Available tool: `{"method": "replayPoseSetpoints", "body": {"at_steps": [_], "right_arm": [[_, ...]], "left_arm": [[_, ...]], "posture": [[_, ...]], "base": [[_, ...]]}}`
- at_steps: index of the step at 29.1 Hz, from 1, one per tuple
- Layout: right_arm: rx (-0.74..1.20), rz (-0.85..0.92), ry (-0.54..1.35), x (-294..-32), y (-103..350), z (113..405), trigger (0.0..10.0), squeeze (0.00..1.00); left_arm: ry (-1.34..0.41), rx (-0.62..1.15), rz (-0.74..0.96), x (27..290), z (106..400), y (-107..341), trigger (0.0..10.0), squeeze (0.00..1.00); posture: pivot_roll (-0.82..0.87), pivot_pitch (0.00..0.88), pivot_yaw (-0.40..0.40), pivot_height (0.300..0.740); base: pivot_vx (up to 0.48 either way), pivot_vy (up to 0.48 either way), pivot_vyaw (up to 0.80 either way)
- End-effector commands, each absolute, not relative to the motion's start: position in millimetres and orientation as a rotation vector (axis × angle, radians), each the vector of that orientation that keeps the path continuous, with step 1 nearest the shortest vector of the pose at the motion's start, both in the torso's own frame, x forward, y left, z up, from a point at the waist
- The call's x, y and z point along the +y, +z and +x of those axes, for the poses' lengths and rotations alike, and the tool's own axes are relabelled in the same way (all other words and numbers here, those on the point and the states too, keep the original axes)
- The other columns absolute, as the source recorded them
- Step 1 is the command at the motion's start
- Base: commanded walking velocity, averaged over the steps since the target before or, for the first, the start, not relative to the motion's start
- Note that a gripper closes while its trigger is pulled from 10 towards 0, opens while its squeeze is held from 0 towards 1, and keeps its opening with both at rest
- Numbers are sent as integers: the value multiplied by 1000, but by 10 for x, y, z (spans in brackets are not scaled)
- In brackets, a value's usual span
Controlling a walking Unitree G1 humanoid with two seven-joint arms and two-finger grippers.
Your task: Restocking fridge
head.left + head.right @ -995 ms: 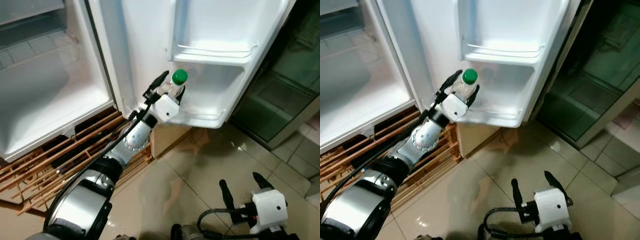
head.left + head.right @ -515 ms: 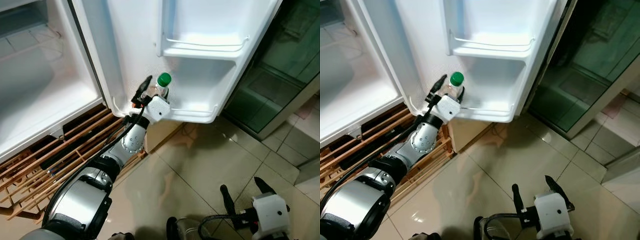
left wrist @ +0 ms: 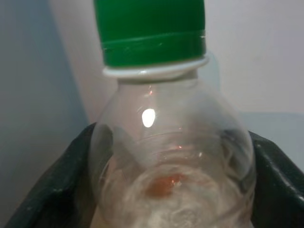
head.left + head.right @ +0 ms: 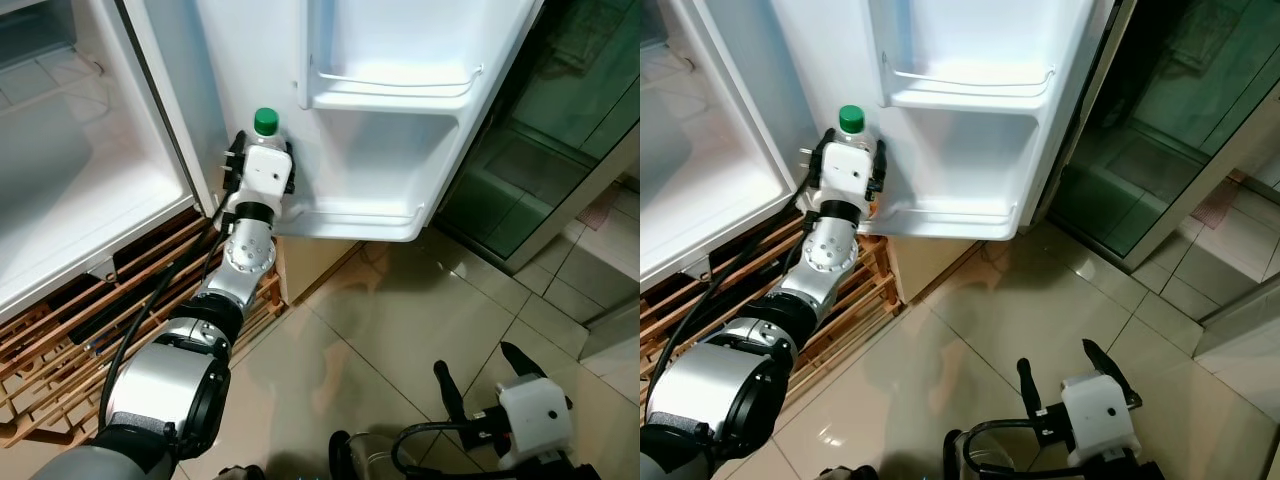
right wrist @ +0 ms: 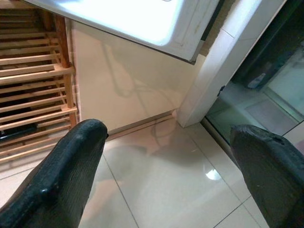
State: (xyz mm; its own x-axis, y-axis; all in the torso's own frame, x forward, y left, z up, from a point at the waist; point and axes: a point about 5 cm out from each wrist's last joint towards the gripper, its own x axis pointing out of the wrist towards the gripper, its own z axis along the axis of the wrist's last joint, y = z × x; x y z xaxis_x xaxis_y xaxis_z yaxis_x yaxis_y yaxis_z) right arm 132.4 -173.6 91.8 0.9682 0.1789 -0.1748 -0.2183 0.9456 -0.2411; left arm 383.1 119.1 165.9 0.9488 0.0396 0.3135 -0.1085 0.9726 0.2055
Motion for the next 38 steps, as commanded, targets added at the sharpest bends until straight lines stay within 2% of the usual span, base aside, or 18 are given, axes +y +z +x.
{"method": "replayPoseSetpoints", "body": {"at_steps": [1,12,18,27,28,33,37,38], "right_arm": [[179,-265,208,-1745,868,1310,10000,0],[144,-257,219,-1694,785,1550,10000,0],[104,-244,217,-1629,755,1729,10000,0],[62,-222,214,-1567,701,1943,10000,0],[54,-218,215,-1552,700,1979,10000,0],[38,-197,206,-1520,692,2081,10000,0],[41,-143,158,-1556,679,2167,10000,0],[41,-143,158,-1556,679,2167,10000,0]], "left_arm": [[149,-314,175,1342,3874,1748,10000,1000],[-8,-392,207,1257,3793,1807,10000,1000],[-95,-363,152,1131,3686,1758,10000,1000],[-137,-321,146,1154,3443,1730,10000,1000],[-141,-311,151,1188,3402,1723,10000,0],[-153,-252,164,1277,3257,1639,10000,0],[-196,-195,132,1370,2936,1466,10000,0],[-196,-195,132,1370,2936,1466,10000,0]], "posture": [[-396,151,-17,740],[-321,64,-3,740],[-282,0,12,740],[-224,0,21,740],[-210,0,23,740],[-188,0,30,740],[-155,0,26,740],[-155,0,26,740]], "base": [[0,0,0],[0,0,0],[0,0,0],[0,0,0],[0,0,0],[0,0,0],[0,0,0],[0,0,0]]}}
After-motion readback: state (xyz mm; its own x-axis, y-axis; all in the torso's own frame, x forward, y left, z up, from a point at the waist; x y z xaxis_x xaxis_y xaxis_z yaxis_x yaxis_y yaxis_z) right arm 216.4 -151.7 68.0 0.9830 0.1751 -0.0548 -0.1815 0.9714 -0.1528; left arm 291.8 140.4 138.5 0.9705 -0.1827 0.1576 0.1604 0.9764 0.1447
